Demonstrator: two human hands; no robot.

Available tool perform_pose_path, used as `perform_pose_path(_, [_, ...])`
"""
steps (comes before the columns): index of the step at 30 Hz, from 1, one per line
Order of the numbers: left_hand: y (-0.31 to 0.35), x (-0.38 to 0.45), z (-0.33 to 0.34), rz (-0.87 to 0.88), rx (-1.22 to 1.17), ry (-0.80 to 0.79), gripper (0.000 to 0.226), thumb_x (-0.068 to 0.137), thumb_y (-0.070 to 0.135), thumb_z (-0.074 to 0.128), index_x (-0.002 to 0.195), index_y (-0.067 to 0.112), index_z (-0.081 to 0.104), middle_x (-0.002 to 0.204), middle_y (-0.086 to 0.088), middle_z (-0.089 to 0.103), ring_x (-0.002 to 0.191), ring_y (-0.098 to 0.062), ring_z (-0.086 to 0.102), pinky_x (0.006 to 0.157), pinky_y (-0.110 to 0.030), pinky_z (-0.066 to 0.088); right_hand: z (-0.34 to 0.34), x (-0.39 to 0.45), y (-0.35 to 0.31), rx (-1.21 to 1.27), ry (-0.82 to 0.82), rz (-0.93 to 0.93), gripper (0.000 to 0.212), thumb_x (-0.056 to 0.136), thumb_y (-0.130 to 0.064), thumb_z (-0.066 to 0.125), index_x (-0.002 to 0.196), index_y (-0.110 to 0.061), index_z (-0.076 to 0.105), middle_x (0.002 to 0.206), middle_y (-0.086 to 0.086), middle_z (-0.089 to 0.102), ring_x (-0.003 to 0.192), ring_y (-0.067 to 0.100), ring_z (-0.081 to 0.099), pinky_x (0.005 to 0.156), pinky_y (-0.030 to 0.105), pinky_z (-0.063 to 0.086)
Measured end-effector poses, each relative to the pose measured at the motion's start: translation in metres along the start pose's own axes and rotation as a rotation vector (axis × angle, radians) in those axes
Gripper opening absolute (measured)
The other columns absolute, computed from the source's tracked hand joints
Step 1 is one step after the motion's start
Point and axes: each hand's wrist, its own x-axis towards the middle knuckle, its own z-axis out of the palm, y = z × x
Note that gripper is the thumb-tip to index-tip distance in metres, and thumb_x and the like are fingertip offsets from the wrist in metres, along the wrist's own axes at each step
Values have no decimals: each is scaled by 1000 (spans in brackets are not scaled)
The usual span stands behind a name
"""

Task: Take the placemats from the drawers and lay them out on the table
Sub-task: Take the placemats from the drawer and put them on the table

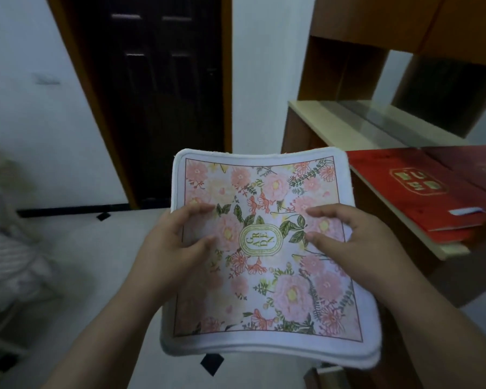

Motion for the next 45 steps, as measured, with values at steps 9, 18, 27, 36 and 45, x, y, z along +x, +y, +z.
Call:
perform_pose_path(9, [-72, 26, -106, -100, -38, 135, 48, 84, 28, 78, 117, 58, 61, 126, 9, 61, 112, -17, 65, 89, -47, 60, 110, 55, -75, 7, -128, -118, 31, 83, -38, 79, 109, -49, 67, 122, -22, 64, 107, 10, 67, 94, 43, 56])
perform_pose_path(18, [-130, 58, -205, -105, 68, 266, 52, 81, 24, 78, 119, 55, 61, 126, 14, 60, 115, -7, 61, 102, -44, 53, 220, 107, -142, -2, -207, -192, 34, 82, -37, 79, 112, -49, 66, 118, -28, 58, 108, 9, 65, 95, 42, 56])
perform_pose_path(27, [-169, 85, -275, -189, 154, 462, 48, 85, 19, 77, 124, 44, 64, 127, 17, 56, 103, 14, 50, 93, -13, 35, 325, 181, -200, 22, -356, -279, 39, 83, -35, 79, 114, -50, 63, 124, -13, 59, 102, 13, 65, 88, 39, 59])
perform_pose_path(36, [-190, 116, -311, -363, 255, 788, 48, 85, 20, 77, 124, 45, 65, 123, 27, 55, 117, 6, 49, 101, -18, 34, 422, 283, -254, 116, -621, -499, 40, 82, -33, 80, 114, -50, 64, 122, -14, 60, 103, 9, 64, 88, 36, 58])
perform_pose_path(45, [-197, 102, -319, -561, 291, 1089, 45, 87, 21, 76, 123, 46, 64, 119, 33, 46, 121, 1, 47, 110, -30, 36, 509, 316, -314, 146, -939, -723, 41, 81, -30, 80, 115, -48, 66, 121, -14, 60, 106, 9, 63, 96, 37, 55])
